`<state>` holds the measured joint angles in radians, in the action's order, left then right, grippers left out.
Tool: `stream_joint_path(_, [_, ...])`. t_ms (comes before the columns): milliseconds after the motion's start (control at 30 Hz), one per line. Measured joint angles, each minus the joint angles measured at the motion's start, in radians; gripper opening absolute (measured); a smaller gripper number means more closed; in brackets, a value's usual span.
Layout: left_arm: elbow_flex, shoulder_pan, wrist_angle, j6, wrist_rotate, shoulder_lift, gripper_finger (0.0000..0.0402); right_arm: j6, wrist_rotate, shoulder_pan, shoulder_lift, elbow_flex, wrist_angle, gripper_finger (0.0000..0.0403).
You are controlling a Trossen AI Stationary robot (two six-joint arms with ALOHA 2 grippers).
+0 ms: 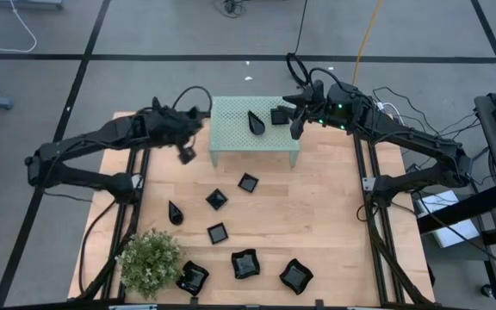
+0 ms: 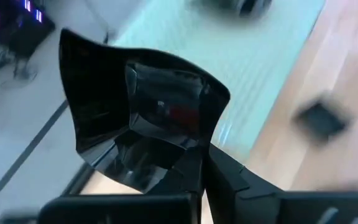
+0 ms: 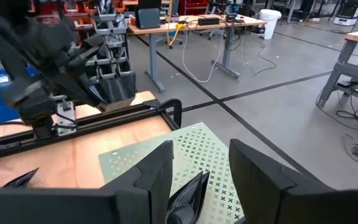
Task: Pick & Place Mini shaped plates
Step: Put the black distorted square plate on the shelf, then stack the black drop-shaped plate on the shelf
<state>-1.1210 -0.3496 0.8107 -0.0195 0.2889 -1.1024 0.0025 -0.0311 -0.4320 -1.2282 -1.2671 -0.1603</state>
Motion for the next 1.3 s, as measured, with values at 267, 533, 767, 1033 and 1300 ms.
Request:
stream_joint_path(267, [-0.235, 0.047, -0.014, 0.027, -0.026, -0.295, 0.0014, 0.002, 0.001, 0.0, 0.0, 0.0, -0.001, 0.0144])
stream_joint_path(533, [-0.377, 0.049, 0.103, 0.093, -0.008, -0.505, 0.0005, 0.003, 0.002, 0.0, 0.0, 0.0, -0.039, 0.0144])
stream_joint_path(767, [-0.382, 0.048, 0.107, 0.095, 0.0, -0.537, 0.003, 0.0, 0.002, 0.0, 0.0, 0.0, -0.079, 0.0144])
stream_joint_path(1033, [-0.382, 0.048, 0.105, 0.049, 0.001, -0.537, 0.0033, -0.022, 0.002, 0.0, 0.0, 0.0, -0.08, 0.0144])
stream_joint_path(1300, [-0.387, 0.048, 0.1, 0.011, 0.001, -0.534, 0.0084, -0.026, 0.002, 0.0, 0.0, 0.0, -0.08, 0.0144])
